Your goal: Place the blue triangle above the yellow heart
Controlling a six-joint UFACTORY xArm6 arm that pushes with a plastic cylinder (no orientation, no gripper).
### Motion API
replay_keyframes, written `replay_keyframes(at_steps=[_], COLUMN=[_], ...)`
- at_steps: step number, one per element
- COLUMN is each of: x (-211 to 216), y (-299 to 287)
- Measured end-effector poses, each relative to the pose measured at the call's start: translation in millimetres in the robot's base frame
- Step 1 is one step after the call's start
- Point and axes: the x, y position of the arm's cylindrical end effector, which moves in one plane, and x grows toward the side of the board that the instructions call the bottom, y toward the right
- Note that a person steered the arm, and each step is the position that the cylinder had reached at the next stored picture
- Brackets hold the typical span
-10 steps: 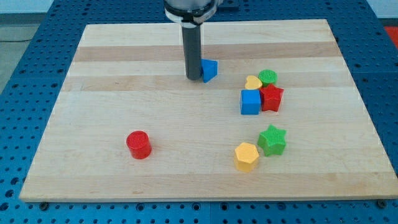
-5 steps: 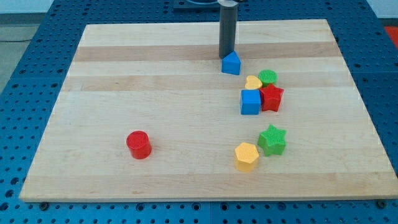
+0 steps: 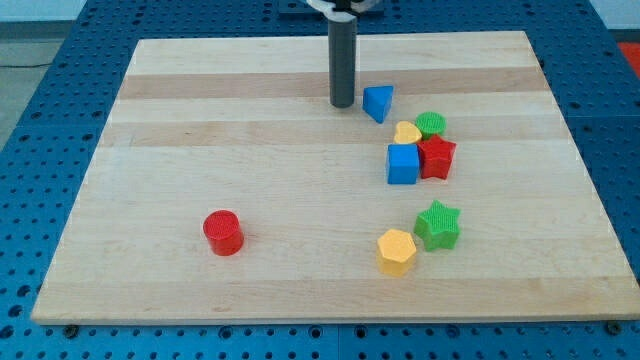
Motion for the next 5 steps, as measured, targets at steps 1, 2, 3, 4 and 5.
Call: replay_keyframes(at_steps=[1, 2, 3, 4, 5], x=[9.2, 9.8, -2.5, -31.6, -37.2], y=[16.5, 25.2, 15.2, 13.5, 27.6])
